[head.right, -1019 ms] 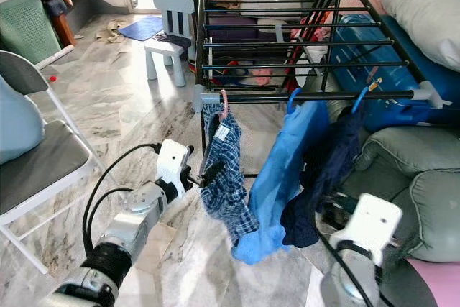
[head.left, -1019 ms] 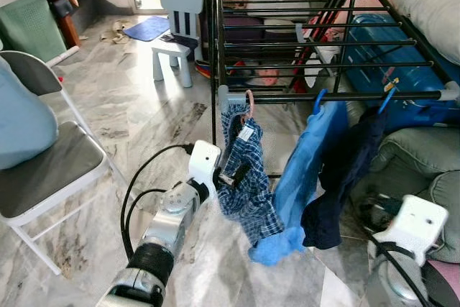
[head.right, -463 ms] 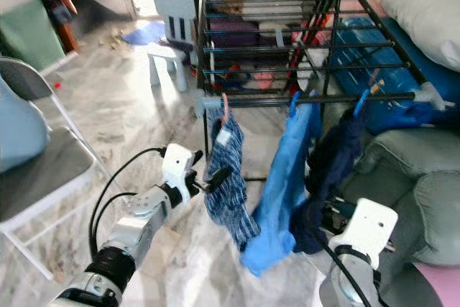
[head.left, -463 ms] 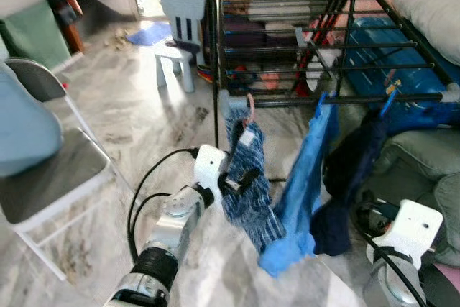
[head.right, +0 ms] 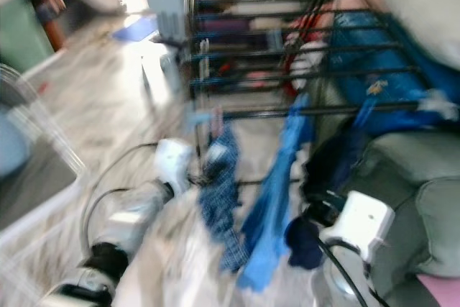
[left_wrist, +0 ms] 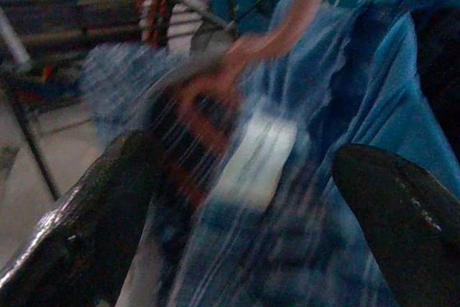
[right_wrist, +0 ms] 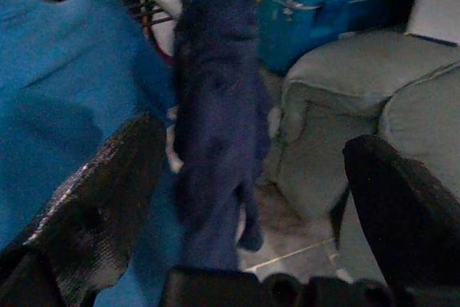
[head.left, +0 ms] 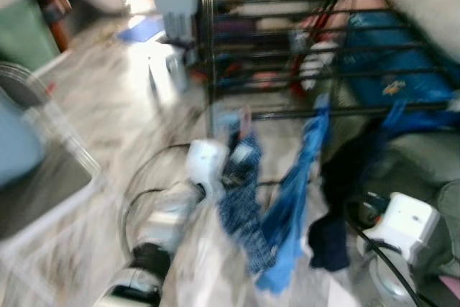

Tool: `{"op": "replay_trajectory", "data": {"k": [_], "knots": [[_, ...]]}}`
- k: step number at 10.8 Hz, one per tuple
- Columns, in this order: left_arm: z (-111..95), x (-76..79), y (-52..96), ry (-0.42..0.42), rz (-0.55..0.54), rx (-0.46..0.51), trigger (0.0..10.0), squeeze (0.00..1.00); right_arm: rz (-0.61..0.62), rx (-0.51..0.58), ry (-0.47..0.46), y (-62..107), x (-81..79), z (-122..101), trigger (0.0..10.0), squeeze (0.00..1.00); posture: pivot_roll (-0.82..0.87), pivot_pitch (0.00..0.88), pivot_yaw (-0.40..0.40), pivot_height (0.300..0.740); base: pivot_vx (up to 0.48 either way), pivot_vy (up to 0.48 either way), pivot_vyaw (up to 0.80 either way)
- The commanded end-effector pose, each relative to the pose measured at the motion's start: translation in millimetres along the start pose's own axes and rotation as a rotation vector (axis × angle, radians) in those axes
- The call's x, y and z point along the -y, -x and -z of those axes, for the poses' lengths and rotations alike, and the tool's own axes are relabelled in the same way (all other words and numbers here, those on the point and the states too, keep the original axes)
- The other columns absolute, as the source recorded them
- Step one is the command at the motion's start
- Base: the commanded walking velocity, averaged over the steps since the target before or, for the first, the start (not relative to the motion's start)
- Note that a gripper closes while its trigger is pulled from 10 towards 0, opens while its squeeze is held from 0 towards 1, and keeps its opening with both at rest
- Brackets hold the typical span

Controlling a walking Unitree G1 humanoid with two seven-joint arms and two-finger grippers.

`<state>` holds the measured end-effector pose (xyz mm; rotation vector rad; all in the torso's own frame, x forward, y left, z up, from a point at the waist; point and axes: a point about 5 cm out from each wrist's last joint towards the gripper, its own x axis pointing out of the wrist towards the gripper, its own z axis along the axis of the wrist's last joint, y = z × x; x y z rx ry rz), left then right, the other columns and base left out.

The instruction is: Hang hanger

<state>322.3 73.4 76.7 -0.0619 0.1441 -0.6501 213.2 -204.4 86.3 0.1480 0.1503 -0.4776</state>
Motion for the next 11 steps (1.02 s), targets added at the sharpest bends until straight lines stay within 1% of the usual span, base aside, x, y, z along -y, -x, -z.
{"op": "replay_trajectory", "data": {"k": [1,3,5,7,8,10,11], "knots": [[-2,12.6,-7.7,0.004,0.039,0.001,10.0,0.0,0.02,-0.017,-0.01,1.2,4.4,3,10.0,0.0,-0.11,0.0,0.013,0.74,0.0,0.0,0.0],[-1,12.8,-7.9,0.005,0.041,-0.007,10.0,0.0,0.02,-0.031,0.0,-2.1,6.7,5,10.0,0.0,-0.12,0.0,0.014,0.74,0.0,0.0,0.0],[-1,12.1,-8.2,0.006,0.04,-0.014,10.0,0.0,-0.006,-0.061,-0.016,-12.0,7.8,4,10.0,0.0,-0.11,0.0,0.017,0.74,0.0,0.0,0.0],[-1,11.8,-8.6,0.004,0.051,-0.031,10.0,0.0,-0.102,-0.135,-0.008,-39.1,0.0,5,10.0,0.0,-0.09,0.0,0.01,0.74,0.0,0.0,0.0],[-1,10.4,-7.8,0.001,0.054,-0.035,10.0,0.0,-0.118,-0.156,-0.006,-48.5,-1.8,5,10.0,0.0,-0.08,0.0,0.01,0.74,0.0,0.0,0.0],[2,2.9,-4.1,-0.013,0.063,-0.072,10.0,0.0,-0.201,-0.204,-0.006,-74.0,-15.3,1,10.0,0.0,-0.06,0.0,0.004,0.74,0.0,0.0,0.0],[4,-2.3,-1.6,-0.034,0.06,-0.093,10.0,0.0,-0.23,-0.218,-0.001,-80.3,-22.0,1,10.0,0.0,-0.05,0.0,0.0,0.74,0.0,0.0,0.0]]}}
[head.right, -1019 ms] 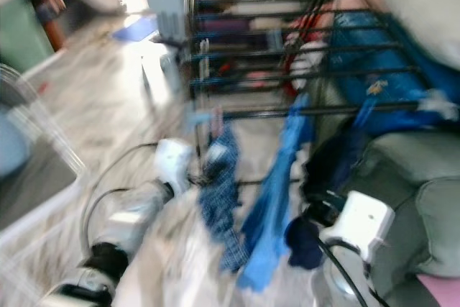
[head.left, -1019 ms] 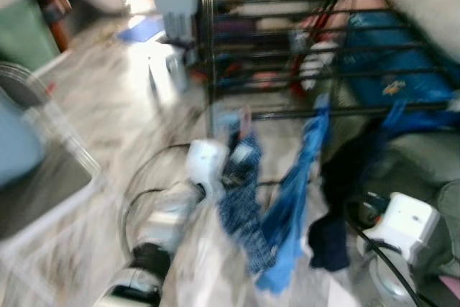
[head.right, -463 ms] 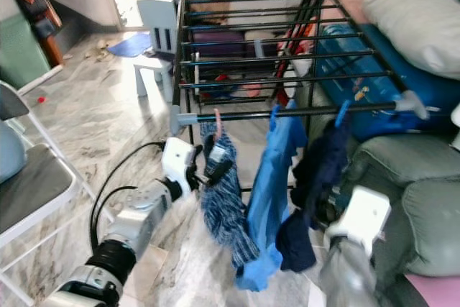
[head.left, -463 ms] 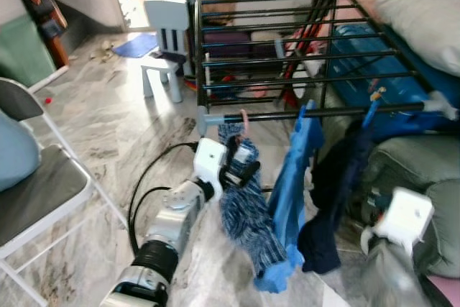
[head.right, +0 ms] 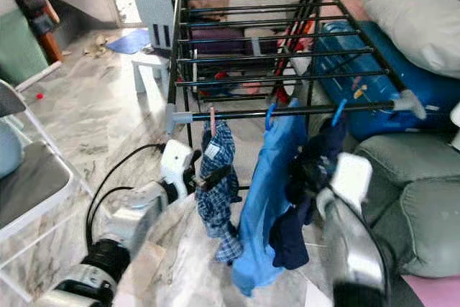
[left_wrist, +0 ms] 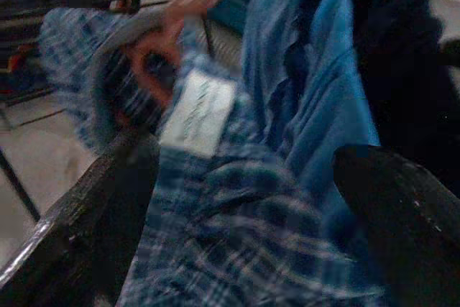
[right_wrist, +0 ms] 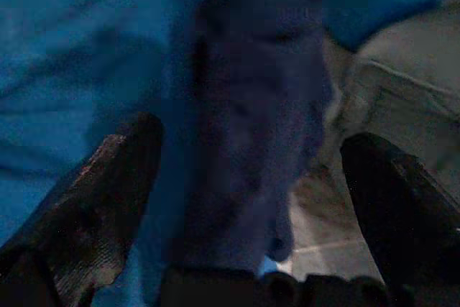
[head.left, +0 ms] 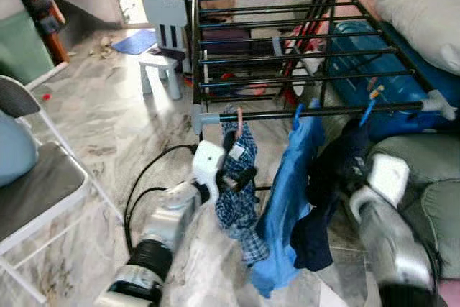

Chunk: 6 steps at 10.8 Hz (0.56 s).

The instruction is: Hang hanger

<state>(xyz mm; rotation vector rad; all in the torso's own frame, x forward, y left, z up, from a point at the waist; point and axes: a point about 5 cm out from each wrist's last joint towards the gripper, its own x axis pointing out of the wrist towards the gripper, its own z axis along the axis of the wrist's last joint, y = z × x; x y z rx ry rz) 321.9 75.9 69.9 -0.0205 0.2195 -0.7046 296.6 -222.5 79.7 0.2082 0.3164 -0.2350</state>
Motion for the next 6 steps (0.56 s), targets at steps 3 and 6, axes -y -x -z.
{"op": "replay_trajectory", "data": {"k": [3,6], "knots": [[1,-12.4,6.7,-0.069,0.015,-0.054,10.0,0.0,-0.107,-0.118,0.032,-12.3,-20.0,21,10.0,0.0,-0.02,0.0,-0.011,0.74,0.0,0.0,0.0],[0,-12.7,9.1,-0.071,0.02,-0.045,10.0,0.0,0.109,-0.158,0.056,-1.2,20.9,36,10.0,0.0,-0.02,0.0,-0.007,0.74,0.0,0.0,0.0]]}}
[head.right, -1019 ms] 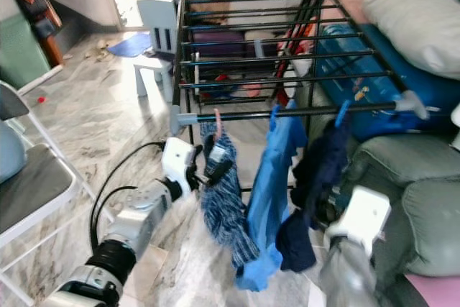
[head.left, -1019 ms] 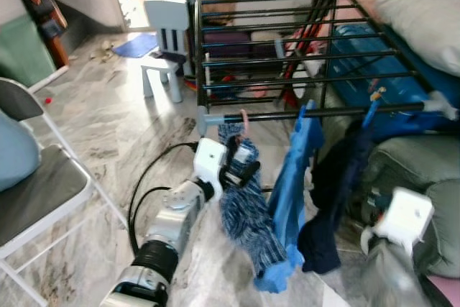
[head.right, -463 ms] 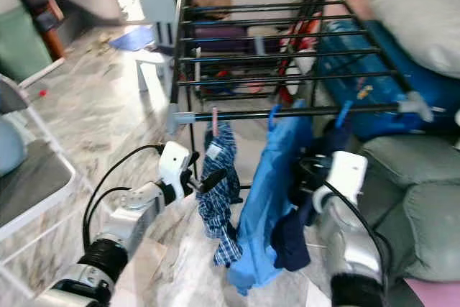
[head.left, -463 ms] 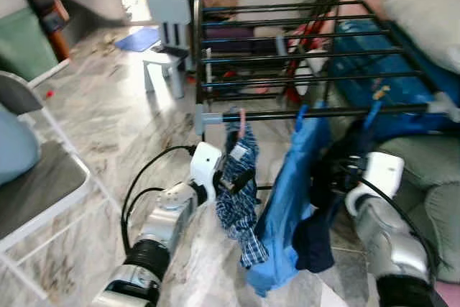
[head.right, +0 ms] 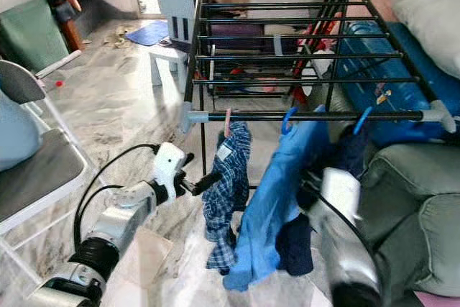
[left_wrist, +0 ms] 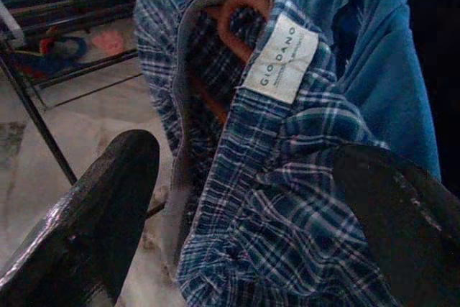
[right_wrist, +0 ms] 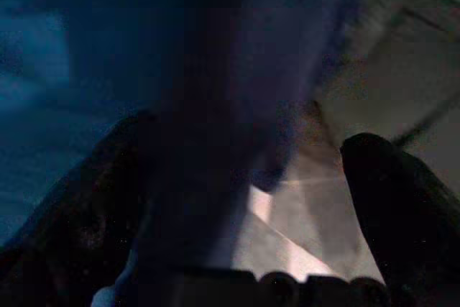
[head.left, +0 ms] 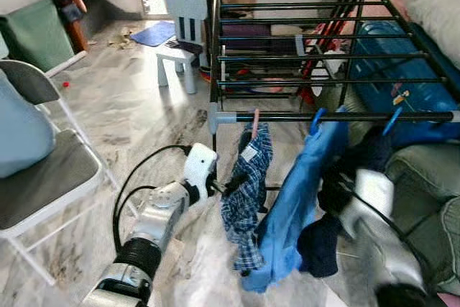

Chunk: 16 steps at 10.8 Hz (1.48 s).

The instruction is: Hang hanger

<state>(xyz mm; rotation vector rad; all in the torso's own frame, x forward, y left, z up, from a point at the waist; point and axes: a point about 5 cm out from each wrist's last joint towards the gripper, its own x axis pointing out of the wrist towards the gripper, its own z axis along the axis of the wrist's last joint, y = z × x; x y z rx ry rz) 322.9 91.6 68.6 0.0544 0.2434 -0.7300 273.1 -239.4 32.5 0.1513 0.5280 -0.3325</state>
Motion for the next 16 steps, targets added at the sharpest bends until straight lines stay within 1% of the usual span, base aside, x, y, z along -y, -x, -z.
{"op": "replay_trajectory", "data": {"k": [1,2,3,4,5,7,9,10,13,16], "knots": [[-3,2.4,-2.2,-0.005,0.013,0.005,10.0,0.0,0.03,0.044,0.006,1.2,7.6,-11,10.0,0.0,-0.03,0.008,0.003,0.74,0.0,0.0,0.0],[-4,4.3,-4.1,-0.005,0.022,0.004,10.0,0.0,0.033,0.054,0.006,0.7,11.8,-14,10.0,0.0,-0.04,0.009,0.006,0.74,0.0,0.0,0.0],[-4,5.7,-5.1,-0.005,0.029,0.003,10.0,0.0,0.027,0.067,0.009,-0.3,12.0,-17,10.0,0.0,-0.04,0.01,0.009,0.74,0.0,0.0,0.0],[-4,5.7,-5.3,-0.006,0.03,0.002,10.0,0.0,0.021,0.073,0.011,-0.9,11.2,-19,10.0,0.0,-0.04,0.011,0.012,0.74,0.0,0.0,0.0],[-5,5.3,-5.4,-0.008,0.032,0.0,10.0,0.0,0.012,0.092,0.049,-6.9,7.8,-29,10.0,0.0,-0.03,0.012,0.013,0.74,0.0,0.0,0.0],[-4,4.3,-3.6,-0.008,0.025,-0.003,10.0,0.0,-0.007,0.11,0.066,-13.3,3.7,-40,10.0,0.0,-0.02,0.012,0.005,0.74,0.0,0.0,0.0],[-2,4.2,-2.2,-0.006,0.019,-0.005,10.0,0.0,-0.017,0.109,0.078,-17.9,2.0,-44,10.0,0.0,-0.02,0.013,0.001,0.74,0.0,0.0,0.0],[-2,4.4,-2.3,-0.006,0.017,-0.007,10.0,0.0,-0.019,0.102,0.075,-20.3,2.7,-45,0.0,0.0,-0.02,0.013,-0.001,0.74,0.0,0.0,0.0],[-1,5.4,-3.2,-0.007,0.016,-0.016,10.0,0.0,-0.005,0.091,0.081,-22.5,15.9,-41,0.0,0.0,-0.02,0.012,0.0,0.74,0.0,0.0,0.0],[-1,6.1,-3.9,-0.011,0.017,-0.021,10.0,0.0,0.006,0.099,0.1,-22.8,21.5,-39,0.0,0.0,-0.02,0.013,0.003,0.74,0.0,0.0,0.0]]}}
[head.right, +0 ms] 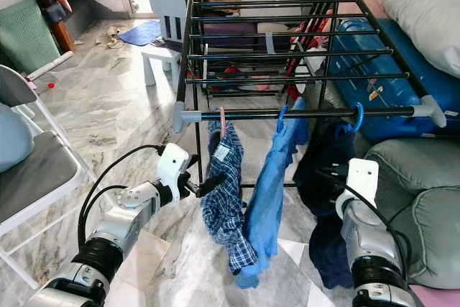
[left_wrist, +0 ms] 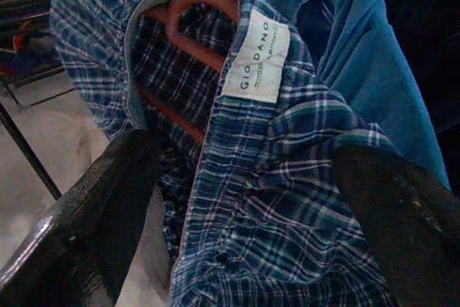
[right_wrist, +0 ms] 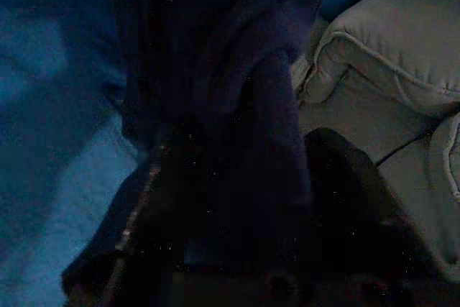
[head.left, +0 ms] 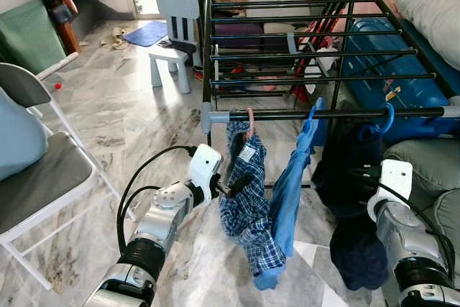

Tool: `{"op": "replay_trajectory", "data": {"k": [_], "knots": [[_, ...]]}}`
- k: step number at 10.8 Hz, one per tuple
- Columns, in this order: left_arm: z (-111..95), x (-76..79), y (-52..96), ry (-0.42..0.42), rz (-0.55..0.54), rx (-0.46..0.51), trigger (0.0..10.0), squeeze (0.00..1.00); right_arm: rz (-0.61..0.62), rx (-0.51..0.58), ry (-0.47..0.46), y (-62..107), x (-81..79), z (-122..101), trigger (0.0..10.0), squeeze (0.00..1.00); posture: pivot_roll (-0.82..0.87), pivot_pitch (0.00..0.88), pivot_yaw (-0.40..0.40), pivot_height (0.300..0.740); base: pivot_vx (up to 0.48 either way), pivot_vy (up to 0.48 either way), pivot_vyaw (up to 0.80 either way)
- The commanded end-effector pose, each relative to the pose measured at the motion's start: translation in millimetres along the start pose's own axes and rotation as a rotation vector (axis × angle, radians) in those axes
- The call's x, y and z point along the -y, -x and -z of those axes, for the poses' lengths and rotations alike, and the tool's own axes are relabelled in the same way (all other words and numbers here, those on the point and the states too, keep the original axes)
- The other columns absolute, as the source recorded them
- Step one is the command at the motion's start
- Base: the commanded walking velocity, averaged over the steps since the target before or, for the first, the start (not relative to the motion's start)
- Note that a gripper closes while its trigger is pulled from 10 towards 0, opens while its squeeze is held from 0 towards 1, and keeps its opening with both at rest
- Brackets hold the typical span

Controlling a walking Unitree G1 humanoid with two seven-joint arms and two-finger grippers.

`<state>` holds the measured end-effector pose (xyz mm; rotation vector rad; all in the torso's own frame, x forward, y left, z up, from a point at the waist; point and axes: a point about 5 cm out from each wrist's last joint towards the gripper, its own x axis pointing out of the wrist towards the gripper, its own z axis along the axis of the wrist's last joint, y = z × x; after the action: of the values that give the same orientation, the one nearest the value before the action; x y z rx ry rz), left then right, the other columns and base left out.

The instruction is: Hang hanger

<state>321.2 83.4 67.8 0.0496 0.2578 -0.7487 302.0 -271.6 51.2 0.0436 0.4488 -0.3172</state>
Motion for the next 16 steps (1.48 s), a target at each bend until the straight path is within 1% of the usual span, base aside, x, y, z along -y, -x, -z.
{"op": "replay_trajectory", "data": {"k": [1,4,8,10,12,14,15,16], "knots": [[-1,-0.8,0.4,-0.02,-0.004,-0.011,10.0,0.0,0.004,0.01,0.007,-0.9,2.8,-2,0.0,0.0,-0.02,0.013,0.004,0.74,0.0,0.0,0.0],[-1,0.2,-0.1,-0.024,-0.004,-0.014,10.0,0.0,0.002,0.017,0.014,-2.2,1.8,0,0.0,0.0,-0.02,0.014,0.003,0.74,0.0,0.0,0.0],[1,3.4,-2.6,-0.017,-0.011,-0.017,10.0,0.0,0.018,0.045,0.017,-0.9,5.8,1,0.0,0.0,-0.03,0.008,-0.005,0.74,0.0,0.0,0.0],[2,4.9,-4.1,-0.011,-0.014,-0.017,10.0,0.0,0.013,0.086,0.035,0.2,3.9,-3,0.0,0.0,-0.03,0.0,-0.009,0.74,0.0,0.0,0.0],[0,3.8,-6.4,-0.005,-0.057,-0.002,10.0,0.0,0.017,0.127,0.053,1.9,3.5,-4,0.0,0.0,-0.04,0.0,-0.007,0.74,0.0,0.0,0.0],[-2,2.7,-7.3,-0.01,-0.073,0.01,10.0,0.0,-0.015,0.207,0.097,9.9,-3.3,-11,0.0,0.0,-0.05,0.0,-0.013,0.74,0.0,0.0,0.0],[-3,3.0,-8.1,-0.004,-0.091,0.024,10.0,0.0,-0.005,0.267,0.108,22.6,-5.2,-11,10.0,0.0,-0.05,0.0,-0.021,0.74,0.0,0.0,0.0],[-2,3.6,-8.7,0.0,-0.105,0.025,10.0,0.0,0.012,0.312,0.101,36.4,-5.1,-8,10.0,0.0,-0.05,0.0,-0.026,0.74,0.0,0.0,0.0]]}}
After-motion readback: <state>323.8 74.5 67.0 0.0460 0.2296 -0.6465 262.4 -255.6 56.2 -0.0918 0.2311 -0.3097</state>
